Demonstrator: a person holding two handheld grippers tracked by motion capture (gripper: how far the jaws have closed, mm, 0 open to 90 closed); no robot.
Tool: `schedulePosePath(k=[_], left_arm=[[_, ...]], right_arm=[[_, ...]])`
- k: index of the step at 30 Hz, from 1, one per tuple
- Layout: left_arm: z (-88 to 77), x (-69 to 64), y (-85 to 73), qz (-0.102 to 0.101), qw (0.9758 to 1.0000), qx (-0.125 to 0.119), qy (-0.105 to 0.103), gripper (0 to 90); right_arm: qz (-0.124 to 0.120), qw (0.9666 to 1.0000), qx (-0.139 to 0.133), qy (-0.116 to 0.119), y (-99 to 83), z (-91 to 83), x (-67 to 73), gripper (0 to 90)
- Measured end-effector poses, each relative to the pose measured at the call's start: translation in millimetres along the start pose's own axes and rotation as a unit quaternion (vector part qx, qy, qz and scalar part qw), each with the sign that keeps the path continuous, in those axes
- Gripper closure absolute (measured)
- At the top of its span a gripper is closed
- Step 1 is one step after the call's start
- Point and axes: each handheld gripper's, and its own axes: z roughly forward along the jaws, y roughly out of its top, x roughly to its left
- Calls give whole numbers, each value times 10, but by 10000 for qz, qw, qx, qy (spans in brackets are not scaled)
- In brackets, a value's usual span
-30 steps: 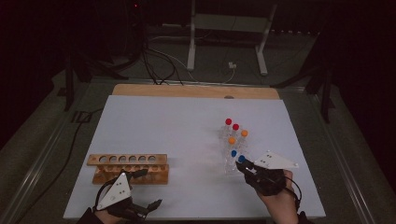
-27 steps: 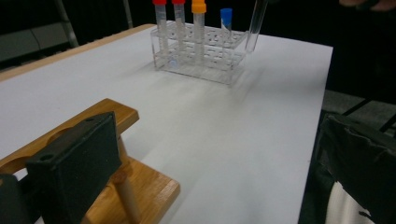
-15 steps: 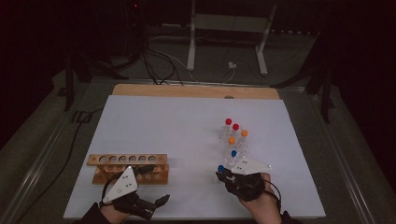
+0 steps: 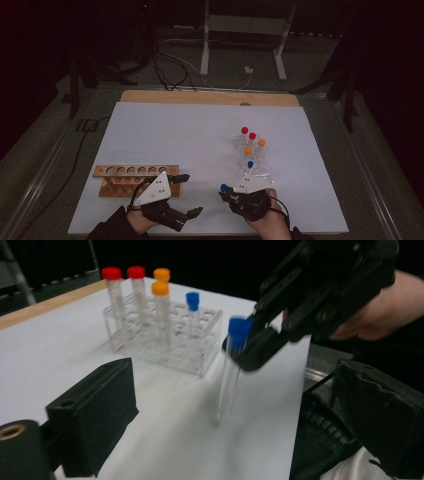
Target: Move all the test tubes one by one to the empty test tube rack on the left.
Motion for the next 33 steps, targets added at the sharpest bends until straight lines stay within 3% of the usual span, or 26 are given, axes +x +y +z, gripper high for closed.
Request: schedulePosePath(k=[7,11,24,33], left_arm=[[117,16,72,114,9999,-72,-71,177],[166,29,78,98,9999,-73,-104,305],[308,9,132,189,9993,-79,-328,548],[426,-8,147,200,9994,61,-282,648]], right_arm=[[-59,9999,12,92,9,25,49,769],[-67,9999,8,107,9,24,62,769],[-95,9998,11,170,10,39,87,769],[-93,9998,2,171,6,38,82,769]])
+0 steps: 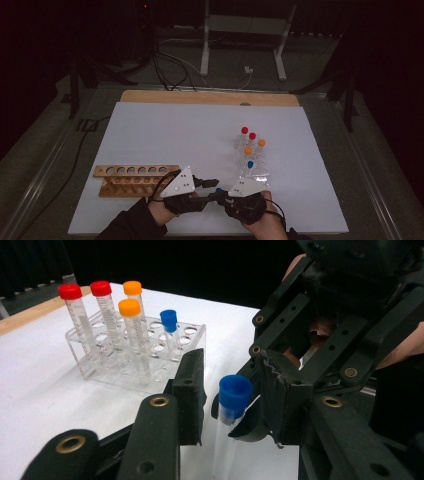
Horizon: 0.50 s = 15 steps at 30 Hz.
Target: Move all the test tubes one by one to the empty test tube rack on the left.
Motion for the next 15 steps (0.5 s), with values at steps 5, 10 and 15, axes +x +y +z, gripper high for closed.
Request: schedulePosePath(k=[5,10,15], left_arm=[[41,0,-16,76,9999,134,-26,678],[50,5,-20,74,9999,147,-47,726],[54,-5,-21,126,9998,165,13,770]], right_arm=[[3,10000,-12,4,4,-3,-2,769],[-6,10000,-8,8,6,2,9,769],[7,10000,-9,8,4,6,4,769]])
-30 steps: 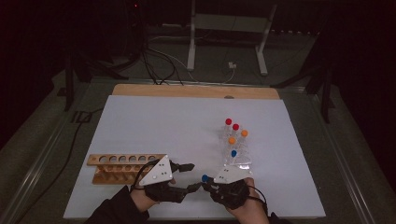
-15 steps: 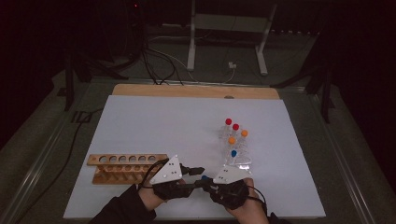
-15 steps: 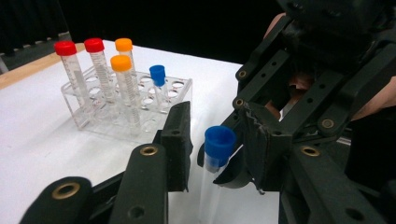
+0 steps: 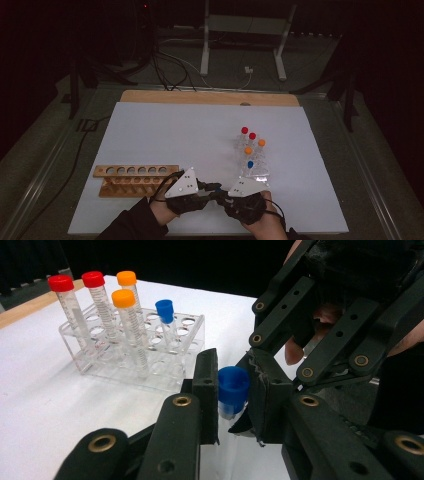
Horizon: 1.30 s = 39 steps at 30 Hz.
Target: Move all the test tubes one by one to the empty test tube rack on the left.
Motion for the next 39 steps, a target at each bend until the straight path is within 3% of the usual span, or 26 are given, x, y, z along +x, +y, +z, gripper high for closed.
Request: schedulePosePath(k=[7,9,12,13,15,30,32,39], left_arm=[[-16,0,17,35,10000,41,27,780],[-36,9,25,53,10000,35,71,780],[-79,40,45,52,9999,37,139,780],[-96,52,52,47,9999,20,164,780],[-133,80,68,42,9997,12,234,781],[-485,285,210,2,9965,-68,836,780],[-527,320,214,-23,9957,-65,920,780],[-661,401,207,-95,9930,-61,1176,780]], right_arm=[[-2,10000,-49,48,-5,6,-10,751],[5,9999,-101,-30,-6,-6,-14,630],[65,9998,-169,-87,-9,-24,-29,554],[70,9996,-221,-186,-11,-38,-42,457],[141,9990,-289,-296,-14,-58,-59,388],[493,9947,-671,-610,-32,-195,-204,90],[518,9948,-686,-550,-39,-214,-224,21],[566,9934,-838,-532,-65,-274,-271,0]])
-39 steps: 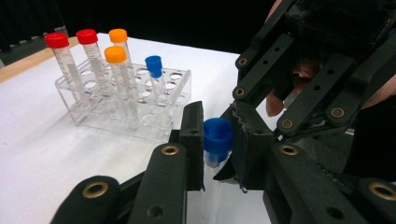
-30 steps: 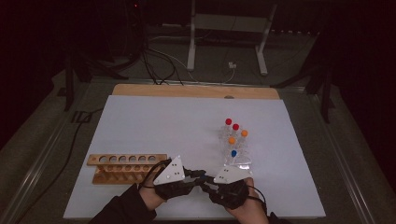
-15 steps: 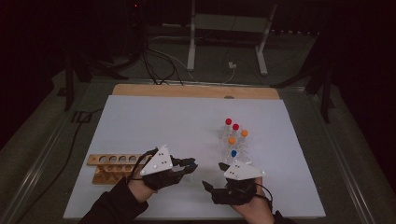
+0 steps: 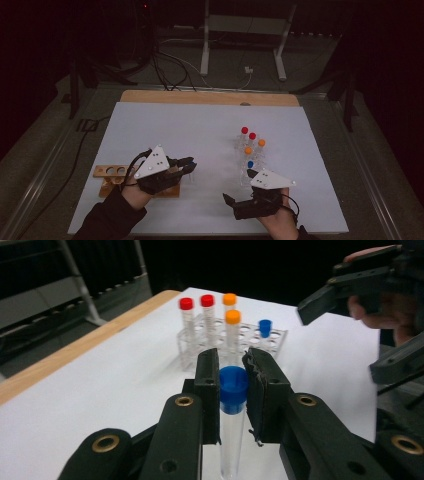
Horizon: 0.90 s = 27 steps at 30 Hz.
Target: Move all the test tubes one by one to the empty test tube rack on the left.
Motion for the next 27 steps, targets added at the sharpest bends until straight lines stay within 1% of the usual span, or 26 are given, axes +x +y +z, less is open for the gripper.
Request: schedulePosePath(k=[2,8,11,13,15,19,22,27], left_arm=[[-43,28,6,-8,9999,0,118,780],[-171,111,4,-7,9992,-11,397,780],[-235,152,-1,-38,9986,-38,517,780],[-277,176,-5,-52,9985,-70,542,780],[-313,195,-10,-30,9980,-41,637,780],[-401,245,-20,-60,9968,-67,793,780],[-455,277,-29,-63,9955,-57,941,780],[-504,322,-81,-122,9944,-39,1052,780]], right_arm=[[41,10000,-38,1,-2,-13,-13,0],[30,10000,-34,-36,-10,-20,-31,0],[49,10000,-47,-24,-9,-26,-42,0],[69,10000,-47,-25,-11,-26,-47,0],[61,10000,-37,-27,-12,-23,-46,0],[81,9999,-39,-50,-12,-28,-55,0],[88,9999,-52,-62,-9,-38,-62,0],[93,9999,-71,-62,-6,-49,-66,0]])
